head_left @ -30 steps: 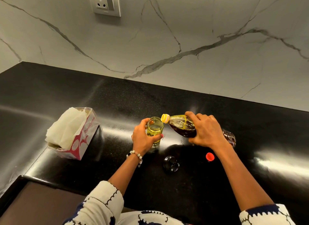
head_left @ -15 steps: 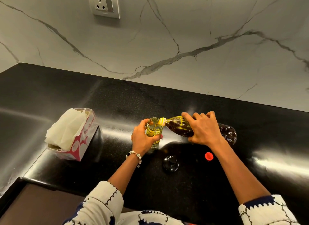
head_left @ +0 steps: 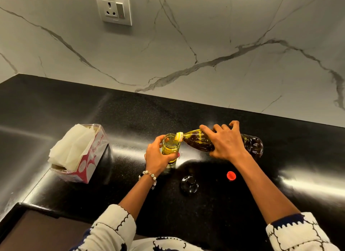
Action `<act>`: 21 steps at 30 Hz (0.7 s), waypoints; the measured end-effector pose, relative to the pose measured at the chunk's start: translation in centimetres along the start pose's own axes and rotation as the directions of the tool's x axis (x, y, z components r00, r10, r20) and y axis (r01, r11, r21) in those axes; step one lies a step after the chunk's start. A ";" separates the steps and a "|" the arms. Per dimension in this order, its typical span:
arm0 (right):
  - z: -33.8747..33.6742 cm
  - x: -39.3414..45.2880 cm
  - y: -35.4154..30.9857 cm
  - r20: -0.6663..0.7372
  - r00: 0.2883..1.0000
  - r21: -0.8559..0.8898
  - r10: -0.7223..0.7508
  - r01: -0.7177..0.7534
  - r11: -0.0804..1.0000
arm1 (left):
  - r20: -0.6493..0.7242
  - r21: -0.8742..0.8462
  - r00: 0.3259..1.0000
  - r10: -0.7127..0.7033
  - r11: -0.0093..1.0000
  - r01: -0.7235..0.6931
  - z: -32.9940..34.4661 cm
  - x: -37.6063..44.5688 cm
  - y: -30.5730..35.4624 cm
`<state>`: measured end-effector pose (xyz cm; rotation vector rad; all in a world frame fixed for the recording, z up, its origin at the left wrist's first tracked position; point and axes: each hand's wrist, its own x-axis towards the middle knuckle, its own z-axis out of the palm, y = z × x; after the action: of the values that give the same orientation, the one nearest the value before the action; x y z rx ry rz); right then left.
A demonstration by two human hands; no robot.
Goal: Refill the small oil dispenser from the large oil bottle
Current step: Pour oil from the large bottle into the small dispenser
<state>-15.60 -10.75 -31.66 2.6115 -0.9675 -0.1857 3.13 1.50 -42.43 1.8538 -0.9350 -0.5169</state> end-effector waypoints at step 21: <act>-0.8 -0.1 0.4 -0.016 1.000 0.027 -0.010 0.010 1.000 | 0.006 0.004 0.999 0.039 0.999 -0.039 0.0 0.0 -0.2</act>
<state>-15.74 -10.81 -30.79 2.6389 -0.9586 -0.1545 3.17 1.52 -42.63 1.8349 -0.9743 -0.4973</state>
